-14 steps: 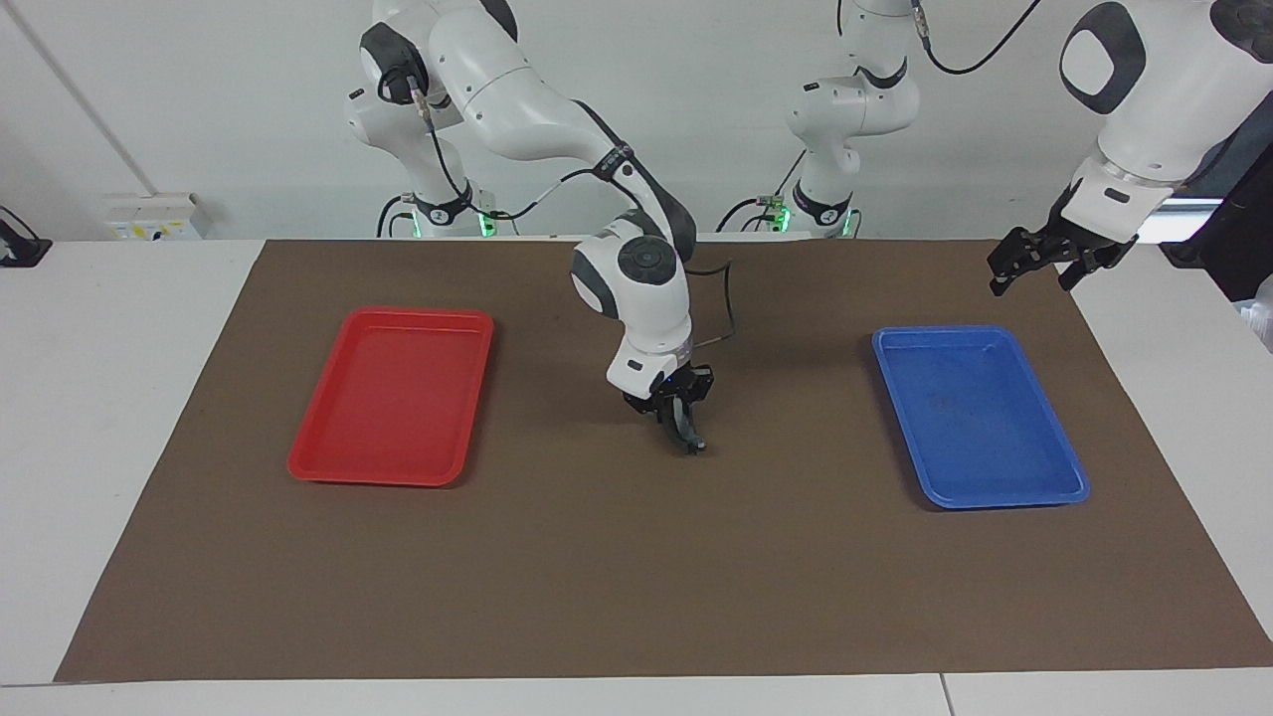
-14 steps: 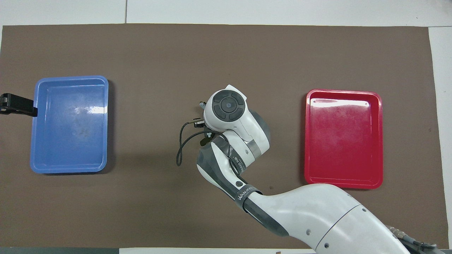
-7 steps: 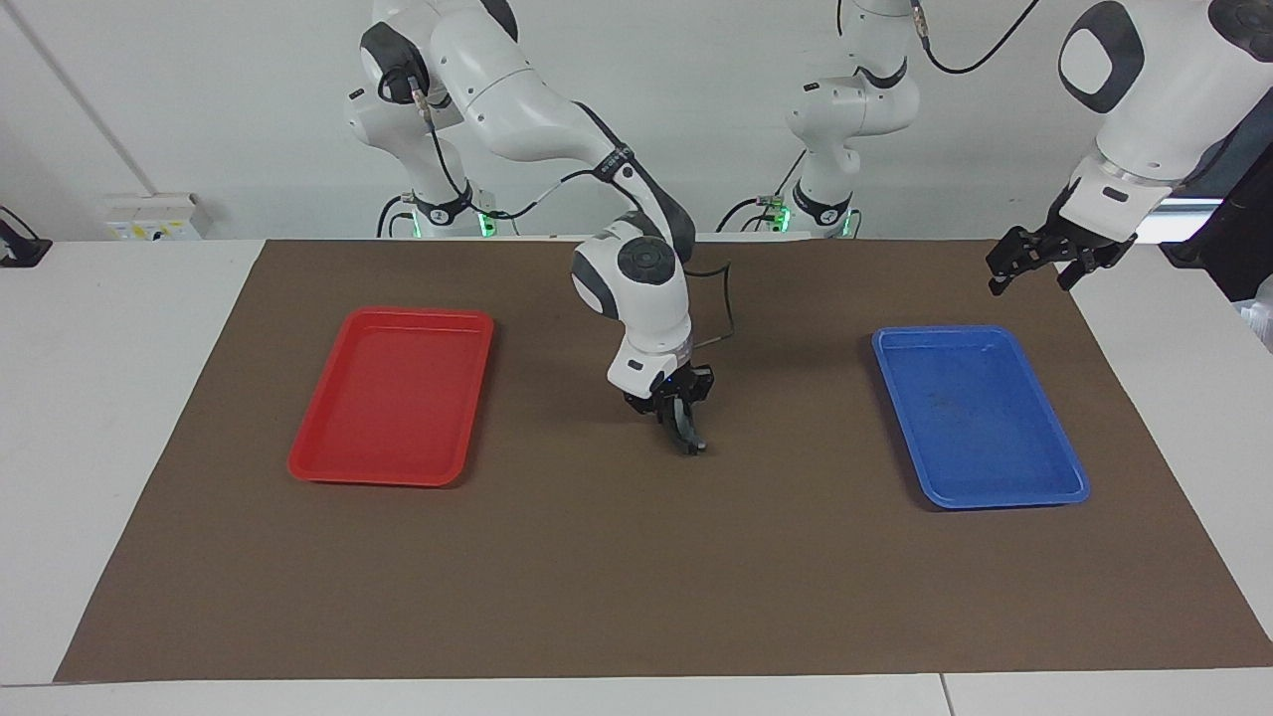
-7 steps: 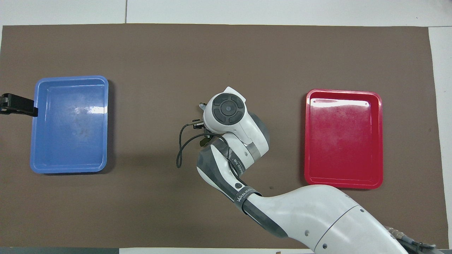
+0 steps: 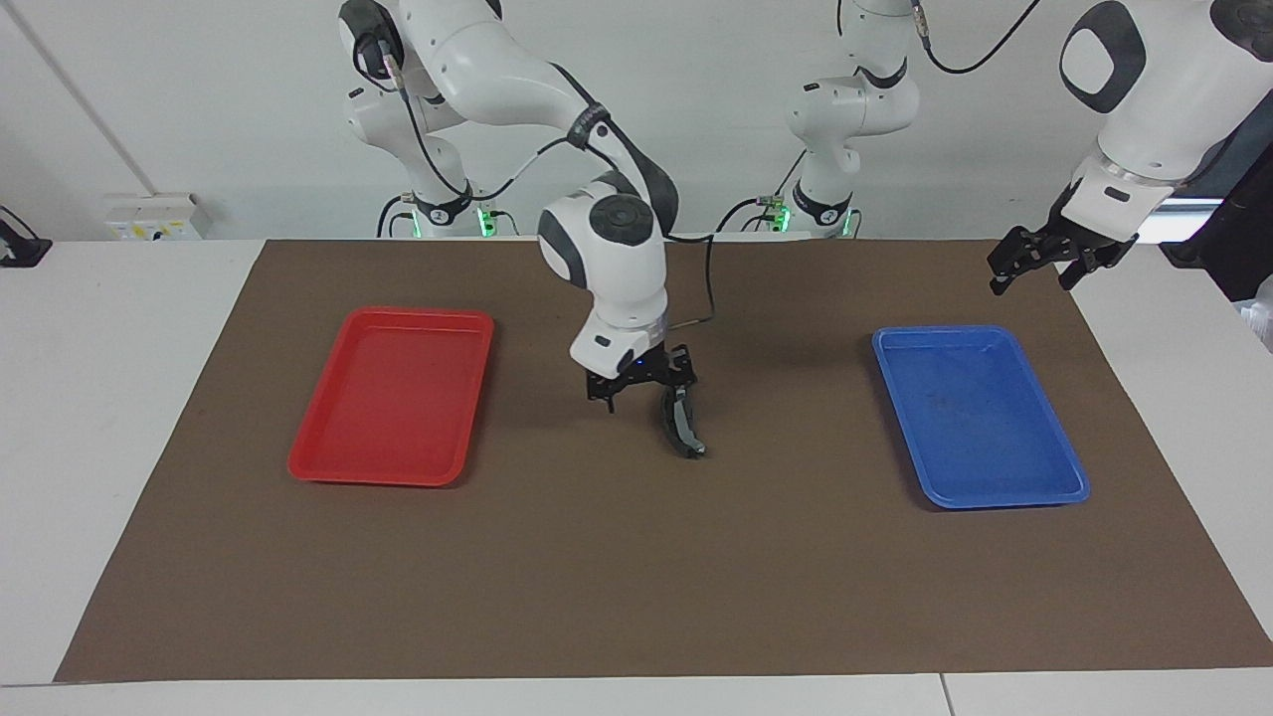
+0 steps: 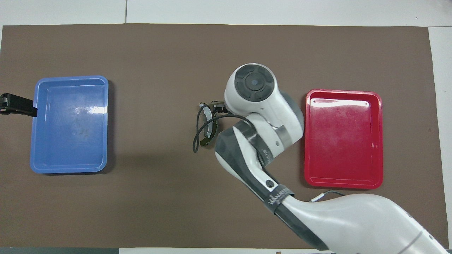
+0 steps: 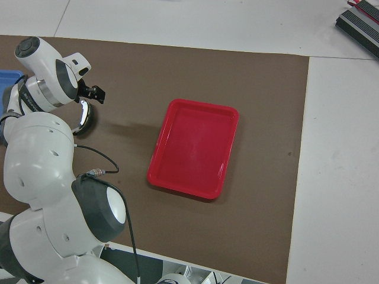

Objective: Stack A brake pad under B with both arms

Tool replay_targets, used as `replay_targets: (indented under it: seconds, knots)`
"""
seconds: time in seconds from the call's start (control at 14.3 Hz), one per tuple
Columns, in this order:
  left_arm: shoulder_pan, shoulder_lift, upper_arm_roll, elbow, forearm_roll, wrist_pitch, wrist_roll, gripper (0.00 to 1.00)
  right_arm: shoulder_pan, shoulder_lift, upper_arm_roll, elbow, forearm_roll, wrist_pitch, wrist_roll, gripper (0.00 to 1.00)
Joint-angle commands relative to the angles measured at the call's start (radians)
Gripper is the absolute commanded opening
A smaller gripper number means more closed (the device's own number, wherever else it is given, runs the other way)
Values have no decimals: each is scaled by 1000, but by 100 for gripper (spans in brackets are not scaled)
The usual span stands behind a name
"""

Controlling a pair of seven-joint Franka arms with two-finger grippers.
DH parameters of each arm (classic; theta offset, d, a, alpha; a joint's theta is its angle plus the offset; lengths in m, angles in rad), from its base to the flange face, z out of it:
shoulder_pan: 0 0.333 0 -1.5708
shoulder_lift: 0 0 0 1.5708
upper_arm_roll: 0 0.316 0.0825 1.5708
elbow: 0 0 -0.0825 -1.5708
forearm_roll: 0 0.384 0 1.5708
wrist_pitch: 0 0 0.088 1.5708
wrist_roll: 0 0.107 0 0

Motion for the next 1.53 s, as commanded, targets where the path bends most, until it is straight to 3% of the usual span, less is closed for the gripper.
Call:
replay_targets:
  seconds: [0.0, 0.42, 0.56, 0.84, 1.47]
  knots:
    - [15, -25, -8, -24, -4, -3, 9, 100, -152, -166, 14, -35, -17, -214, -14, 100]
    - [15, -26, -8, -24, -4, -3, 9, 100, -468, -408, 15, -33, 1, -565, -315, 100]
    - [15, -25, -8, -24, -4, -3, 9, 100, -537, -451, 14, -32, 3, -647, -440, 100]
    - [15, -25, -8, -24, -4, -3, 9, 100, -645, -464, 11, -55, 12, -649, -495, 100]
    - [15, -26, -10, -24, -4, -3, 9, 100, -681, -476, -5, -78, 15, -622, -541, 100]
